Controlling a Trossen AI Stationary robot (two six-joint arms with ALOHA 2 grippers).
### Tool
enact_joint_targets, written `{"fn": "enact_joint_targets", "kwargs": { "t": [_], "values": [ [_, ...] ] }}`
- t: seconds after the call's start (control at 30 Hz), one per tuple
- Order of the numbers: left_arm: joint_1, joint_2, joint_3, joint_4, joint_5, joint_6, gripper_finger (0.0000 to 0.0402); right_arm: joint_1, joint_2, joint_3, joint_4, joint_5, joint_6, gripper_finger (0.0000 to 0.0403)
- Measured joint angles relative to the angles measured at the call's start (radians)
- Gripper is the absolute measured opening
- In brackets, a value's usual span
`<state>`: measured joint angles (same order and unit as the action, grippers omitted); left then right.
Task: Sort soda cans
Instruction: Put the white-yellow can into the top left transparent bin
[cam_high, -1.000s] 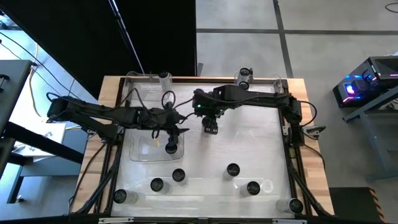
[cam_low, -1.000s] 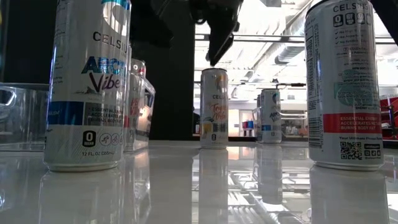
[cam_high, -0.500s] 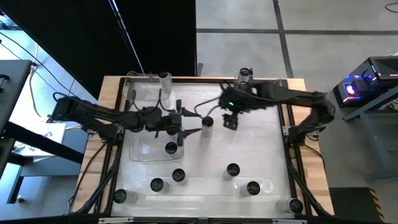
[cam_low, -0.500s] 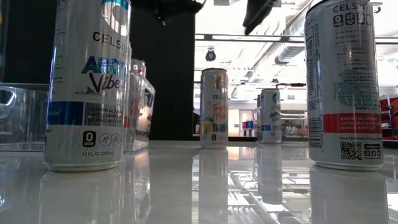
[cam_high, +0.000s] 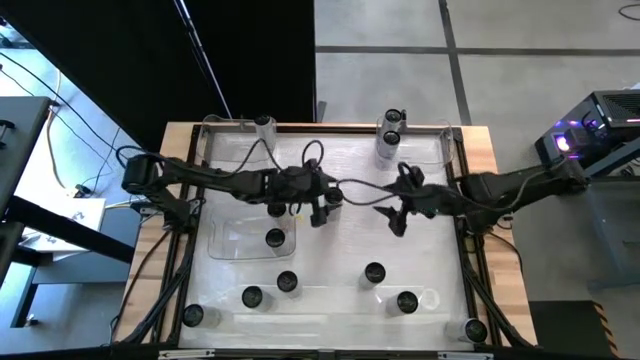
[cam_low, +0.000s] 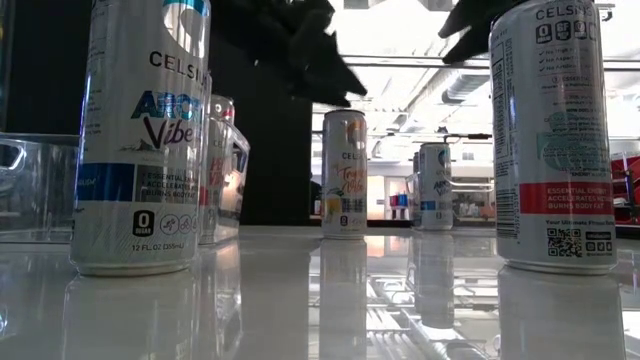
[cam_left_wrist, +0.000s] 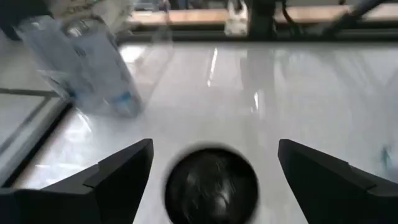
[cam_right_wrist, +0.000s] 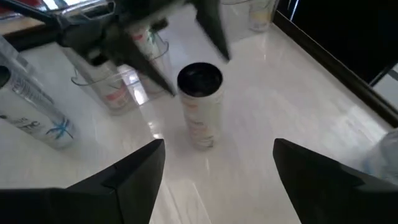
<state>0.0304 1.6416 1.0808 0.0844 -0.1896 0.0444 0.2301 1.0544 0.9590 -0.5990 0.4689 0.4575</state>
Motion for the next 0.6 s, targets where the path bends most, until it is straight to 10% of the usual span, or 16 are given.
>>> {"fn": "enact_joint_targets", "kwargs": {
  "t": [0.6],
  "values": [
    [0.003,0.084,0.017,-0.030,-0.018,-0.052,0.0342,0.149,-0.031,-0.221,0.343,0.079,0.043,0.0296]
  ]
}}
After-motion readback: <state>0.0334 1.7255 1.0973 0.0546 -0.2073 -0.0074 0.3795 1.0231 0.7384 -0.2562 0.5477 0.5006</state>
